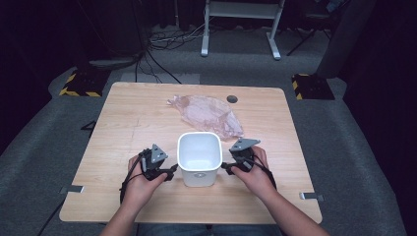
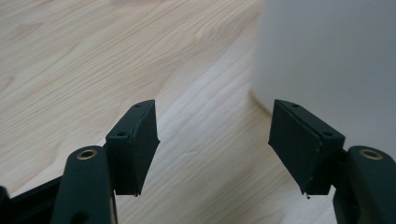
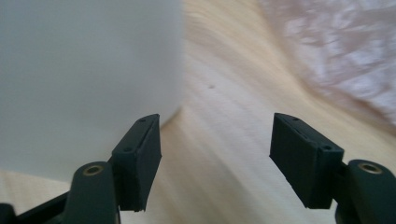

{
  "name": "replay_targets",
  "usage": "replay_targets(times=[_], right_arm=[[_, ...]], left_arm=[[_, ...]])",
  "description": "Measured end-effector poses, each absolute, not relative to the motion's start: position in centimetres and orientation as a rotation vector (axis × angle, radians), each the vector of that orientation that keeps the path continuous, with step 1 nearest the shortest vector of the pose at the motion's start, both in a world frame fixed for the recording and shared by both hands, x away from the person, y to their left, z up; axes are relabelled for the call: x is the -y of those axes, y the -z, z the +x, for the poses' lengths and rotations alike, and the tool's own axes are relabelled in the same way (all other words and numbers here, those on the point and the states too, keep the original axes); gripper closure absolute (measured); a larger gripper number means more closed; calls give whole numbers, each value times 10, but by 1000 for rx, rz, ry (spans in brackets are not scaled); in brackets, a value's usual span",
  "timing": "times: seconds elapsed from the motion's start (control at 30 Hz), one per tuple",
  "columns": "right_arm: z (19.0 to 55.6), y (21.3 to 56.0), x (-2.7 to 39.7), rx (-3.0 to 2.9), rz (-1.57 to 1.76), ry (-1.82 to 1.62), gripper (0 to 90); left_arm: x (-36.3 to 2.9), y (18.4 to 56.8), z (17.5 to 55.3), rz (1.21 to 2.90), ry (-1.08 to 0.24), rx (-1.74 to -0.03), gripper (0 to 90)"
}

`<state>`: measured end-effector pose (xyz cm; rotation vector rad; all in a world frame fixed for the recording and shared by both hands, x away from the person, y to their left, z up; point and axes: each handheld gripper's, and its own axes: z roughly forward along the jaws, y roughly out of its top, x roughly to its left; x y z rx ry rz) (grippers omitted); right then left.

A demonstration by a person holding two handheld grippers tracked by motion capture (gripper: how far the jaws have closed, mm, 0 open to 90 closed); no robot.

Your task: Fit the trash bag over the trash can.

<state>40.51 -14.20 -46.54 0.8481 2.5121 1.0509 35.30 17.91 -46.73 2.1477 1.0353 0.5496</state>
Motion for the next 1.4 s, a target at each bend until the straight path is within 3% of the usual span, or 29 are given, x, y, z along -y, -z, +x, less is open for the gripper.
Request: replay_targets(times=[0.4,0.67,0.73,0.83,0.87,0.9,0.93,1.07,1.27,1.4], right_arm=[[471,454,188,-2433,895,-979,282],[515,472,190,-2458,1023,-985,271],[520,479,188,-2475,1034,-972,331],[524,485,187,-2518,1042,-947,572],[524,485,187,-2518,1042,-947,572],[522,487,188,-2551,1054,-968,751],[520,486,187,-2552,1059,-966,802],[504,480,190,-2564,1082,-963,851],[469,467,201,-2586,1060,-957,829],[425,465,221,-2629,1069,-919,819]], left_arm=[[-217,476,358,2114,-551,-1079,317],[-224,482,358,2091,-533,-1118,301],[-222,484,359,2103,-526,-1104,298],[-222,484,360,2113,-531,-1092,297],[-221,484,360,2112,-538,-1091,297],[-221,484,361,2110,-541,-1089,299],[-221,484,361,2110,-541,-1089,299],[-220,483,359,2102,-543,-1086,300],[-216,480,358,2105,-555,-1070,299],[-215,479,357,2107,-557,-1067,298]])
